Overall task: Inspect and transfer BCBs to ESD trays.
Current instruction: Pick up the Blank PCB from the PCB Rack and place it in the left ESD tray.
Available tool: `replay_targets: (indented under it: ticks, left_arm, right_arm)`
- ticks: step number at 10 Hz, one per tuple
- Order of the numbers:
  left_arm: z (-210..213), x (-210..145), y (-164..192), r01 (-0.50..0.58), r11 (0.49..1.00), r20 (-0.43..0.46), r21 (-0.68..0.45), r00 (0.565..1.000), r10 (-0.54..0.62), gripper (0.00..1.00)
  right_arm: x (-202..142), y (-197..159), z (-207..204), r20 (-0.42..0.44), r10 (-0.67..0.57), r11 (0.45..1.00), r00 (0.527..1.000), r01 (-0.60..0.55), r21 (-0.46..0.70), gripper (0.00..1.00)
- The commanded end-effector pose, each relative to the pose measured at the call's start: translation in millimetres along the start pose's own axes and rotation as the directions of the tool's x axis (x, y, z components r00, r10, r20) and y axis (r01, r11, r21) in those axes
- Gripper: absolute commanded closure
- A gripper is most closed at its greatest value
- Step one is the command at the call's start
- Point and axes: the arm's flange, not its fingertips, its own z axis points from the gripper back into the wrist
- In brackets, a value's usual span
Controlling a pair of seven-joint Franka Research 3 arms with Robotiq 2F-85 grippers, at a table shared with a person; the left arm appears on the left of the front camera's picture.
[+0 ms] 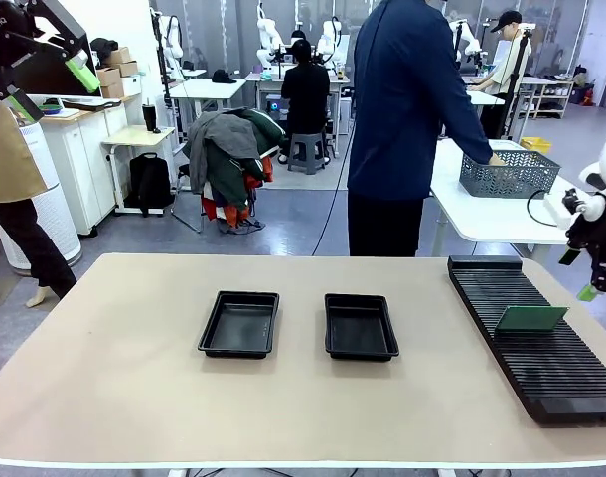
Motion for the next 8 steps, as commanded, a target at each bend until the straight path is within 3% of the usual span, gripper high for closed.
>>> replay_targets:
  ticks: [1,8]
  left_arm:
    - [0,-1,1,-0.001,1.000,0.002,-0.001,1.000,0.001,0.00]
    - [0,-1,1,-0.001,1.000,0.002,-0.001,1.000,0.001,0.00]
  right_arm:
    - [9,-3,-22,-0.064,0.061,0.998,0.996,-0.061,0.002,0.00]
    - [20,-7,-68,-0.068,0.177,0.984,0.982,-0.174,0.039,0.00]
